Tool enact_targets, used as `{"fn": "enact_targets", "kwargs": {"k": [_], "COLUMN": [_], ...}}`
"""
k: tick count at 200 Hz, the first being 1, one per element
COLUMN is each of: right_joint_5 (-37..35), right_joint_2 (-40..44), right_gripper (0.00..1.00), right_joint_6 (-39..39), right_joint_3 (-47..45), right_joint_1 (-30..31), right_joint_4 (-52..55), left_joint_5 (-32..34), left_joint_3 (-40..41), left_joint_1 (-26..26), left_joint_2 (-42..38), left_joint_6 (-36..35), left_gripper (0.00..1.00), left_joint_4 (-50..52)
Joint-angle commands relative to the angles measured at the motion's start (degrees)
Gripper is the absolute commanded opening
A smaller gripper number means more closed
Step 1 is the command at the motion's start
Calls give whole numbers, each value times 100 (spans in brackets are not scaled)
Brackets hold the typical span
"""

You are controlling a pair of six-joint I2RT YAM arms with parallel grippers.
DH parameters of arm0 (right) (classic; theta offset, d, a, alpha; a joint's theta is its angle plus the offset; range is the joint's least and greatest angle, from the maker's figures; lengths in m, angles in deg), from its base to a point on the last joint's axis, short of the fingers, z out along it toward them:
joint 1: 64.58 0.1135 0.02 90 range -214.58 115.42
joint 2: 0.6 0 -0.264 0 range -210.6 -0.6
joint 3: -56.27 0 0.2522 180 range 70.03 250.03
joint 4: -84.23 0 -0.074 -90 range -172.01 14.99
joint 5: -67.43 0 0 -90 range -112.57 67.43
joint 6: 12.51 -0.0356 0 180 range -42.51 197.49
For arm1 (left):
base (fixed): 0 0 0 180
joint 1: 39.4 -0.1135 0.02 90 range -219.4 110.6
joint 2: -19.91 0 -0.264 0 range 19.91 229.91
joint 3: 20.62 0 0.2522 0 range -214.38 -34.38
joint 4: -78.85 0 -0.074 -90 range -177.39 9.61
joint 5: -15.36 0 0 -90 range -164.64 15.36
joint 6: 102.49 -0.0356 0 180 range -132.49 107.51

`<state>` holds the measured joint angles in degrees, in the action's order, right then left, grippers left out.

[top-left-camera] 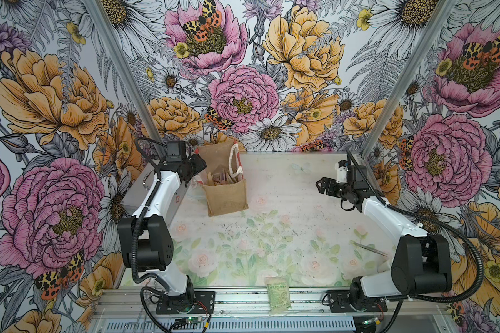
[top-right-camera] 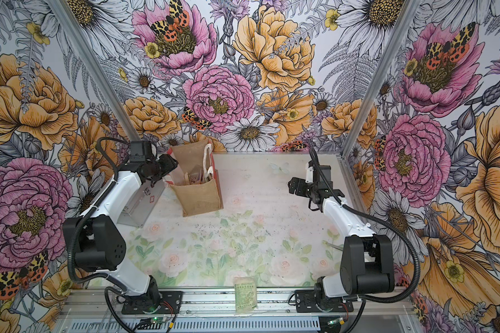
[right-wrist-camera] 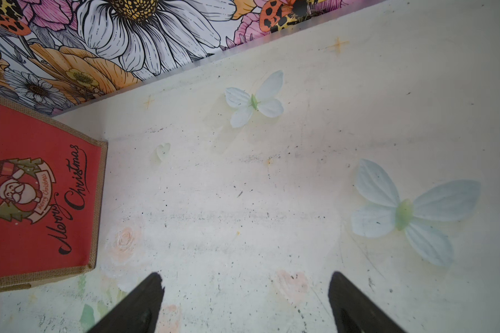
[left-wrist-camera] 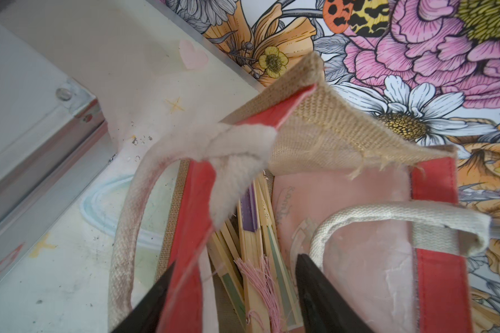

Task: Take out the folding fans from the tote bags
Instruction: Pick up the canvas bag from the center of the board.

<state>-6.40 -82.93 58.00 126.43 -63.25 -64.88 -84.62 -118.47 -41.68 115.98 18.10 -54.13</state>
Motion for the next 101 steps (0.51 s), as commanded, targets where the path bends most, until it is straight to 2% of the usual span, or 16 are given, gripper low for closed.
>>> {"fn": "enact_targets", "kwargs": {"k": [1, 9, 23, 56, 101], "right_joint_5": [241, 282, 342, 535, 769], "right_joint_2": [-10, 8, 44, 187, 394], "right_gripper": [88, 87, 86, 85, 85], "right_joint_6": [-85, -114, -166, -265, -396], "right_joint_3": [-102, -140, -203, -355, -511], "right_joint_1": [60, 61, 61, 70, 70], "right_joint_4": [-41, -40, -35, -72, -211], "left_joint_5": [-100, -77, -126, -579, -1223], "left_joint_3": [-325, -420, -577, -809, -911], "left_joint_1": [-26, -19, 0, 141, 635], "left_joint_2": [208, 294, 452, 688, 766], "left_joint_6": [-57, -62, -32, 230, 43], "left_gripper": [43, 32, 0, 0, 0], "left_joint_4": [-16, -21, -104, -785, -2989]}}
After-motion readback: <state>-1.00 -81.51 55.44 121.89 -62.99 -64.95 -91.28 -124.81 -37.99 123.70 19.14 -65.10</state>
